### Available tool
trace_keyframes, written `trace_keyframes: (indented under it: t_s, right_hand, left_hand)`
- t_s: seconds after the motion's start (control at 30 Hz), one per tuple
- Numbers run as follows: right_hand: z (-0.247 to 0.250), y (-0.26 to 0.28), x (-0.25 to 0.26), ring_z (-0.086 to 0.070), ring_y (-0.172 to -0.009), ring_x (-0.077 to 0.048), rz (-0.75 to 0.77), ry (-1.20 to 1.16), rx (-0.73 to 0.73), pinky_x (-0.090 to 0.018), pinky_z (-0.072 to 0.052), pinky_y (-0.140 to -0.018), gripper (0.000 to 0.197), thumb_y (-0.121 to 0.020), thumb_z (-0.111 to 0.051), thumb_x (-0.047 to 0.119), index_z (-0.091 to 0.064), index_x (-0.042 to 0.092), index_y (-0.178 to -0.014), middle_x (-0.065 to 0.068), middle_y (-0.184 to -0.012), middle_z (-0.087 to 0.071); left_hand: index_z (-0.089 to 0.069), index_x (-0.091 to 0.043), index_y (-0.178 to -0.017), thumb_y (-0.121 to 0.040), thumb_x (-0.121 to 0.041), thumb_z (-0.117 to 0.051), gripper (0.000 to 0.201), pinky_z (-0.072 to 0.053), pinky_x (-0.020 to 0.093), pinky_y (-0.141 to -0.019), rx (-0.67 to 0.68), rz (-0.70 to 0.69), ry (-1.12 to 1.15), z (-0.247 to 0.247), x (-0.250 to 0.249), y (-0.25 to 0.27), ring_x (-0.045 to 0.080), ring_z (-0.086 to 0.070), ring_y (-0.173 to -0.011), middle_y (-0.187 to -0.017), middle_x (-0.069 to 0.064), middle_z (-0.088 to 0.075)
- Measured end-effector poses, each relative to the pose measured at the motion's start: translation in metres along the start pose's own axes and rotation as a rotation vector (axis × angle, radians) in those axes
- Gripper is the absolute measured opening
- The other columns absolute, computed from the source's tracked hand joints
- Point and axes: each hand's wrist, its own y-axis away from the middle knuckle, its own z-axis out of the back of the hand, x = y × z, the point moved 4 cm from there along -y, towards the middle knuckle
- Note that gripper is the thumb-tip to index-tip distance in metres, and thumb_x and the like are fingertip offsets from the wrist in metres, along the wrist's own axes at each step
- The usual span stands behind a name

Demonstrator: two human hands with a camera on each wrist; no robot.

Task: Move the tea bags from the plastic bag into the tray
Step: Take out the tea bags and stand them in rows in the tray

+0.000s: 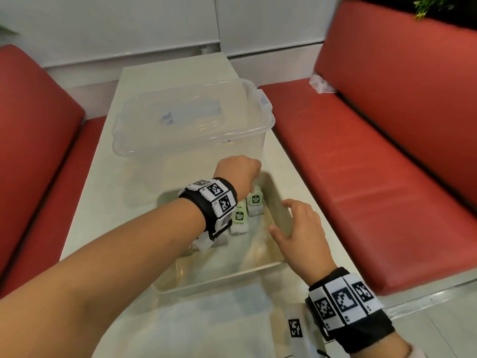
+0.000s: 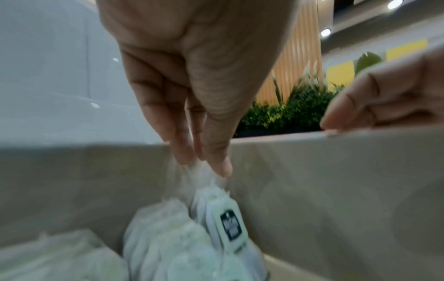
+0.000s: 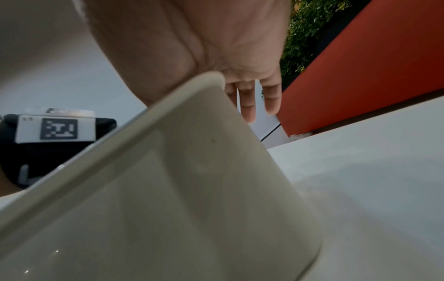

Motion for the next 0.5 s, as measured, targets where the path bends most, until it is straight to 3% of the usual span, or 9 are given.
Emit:
trace_keyframes:
  t_s: [0.13,0.3,0.4,0.5]
  right_hand:
    - [0.004,0.0,0.017,-0.043,-0.116,-0.02,0.108,0.012,-0.078,-0.036,-0.037,-0.097,0.045,-0.081,-0.066,0.023,-0.049,0.019,-0.122,0.003,-0.124,-0.049]
    - [-0.002,0.008,0.065,-0.051,-0.1,-0.021,0.347,-0.073,-0.163,-0.028,-0.035,-0.086,0.032,-0.08,-0.067,0.015,-0.058,0.017,-0.111,0.003,-0.107,-0.059]
    - [-0.011,0.024,0.103,-0.054,-0.083,-0.013,0.46,-0.237,-0.103,-0.027,-0.044,-0.075,0.025,-0.082,-0.063,0.016,-0.059,0.018,-0.107,0.011,-0.094,-0.059]
    - [-0.032,0.044,0.137,-0.051,-0.065,-0.002,0.565,-0.309,0.04,-0.019,-0.044,-0.063,0.022,-0.084,-0.055,0.023,-0.056,0.026,-0.105,0.018,-0.082,-0.058]
  left_hand:
    - [-0.06,-0.025,-0.101,-0.08,-0.014,-0.063,0.024,-0.043,0.028,-0.072,-0.123,0.126,0.217,0.025,0.036,0.033,0.02,-0.06,-0.094,-0.099,-0.006,-0.068]
    - [-0.061,-0.027,-0.091,-0.074,-0.016,-0.071,0.022,-0.039,0.023,-0.067,-0.206,0.271,0.371,0.05,0.092,0.105,0.008,-0.058,-0.083,-0.086,-0.014,-0.067]
    - [-0.063,-0.027,-0.089,-0.076,-0.015,-0.07,0.019,-0.036,0.023,-0.066,-0.221,0.379,0.391,0.053,0.13,0.151,0.006,-0.055,-0.078,-0.084,-0.013,-0.066]
    - [-0.061,-0.03,-0.079,-0.076,-0.014,-0.068,0.018,-0.044,0.027,-0.073,-0.217,0.472,0.392,0.046,0.164,0.193,0.011,-0.06,-0.082,-0.08,-0.013,-0.061]
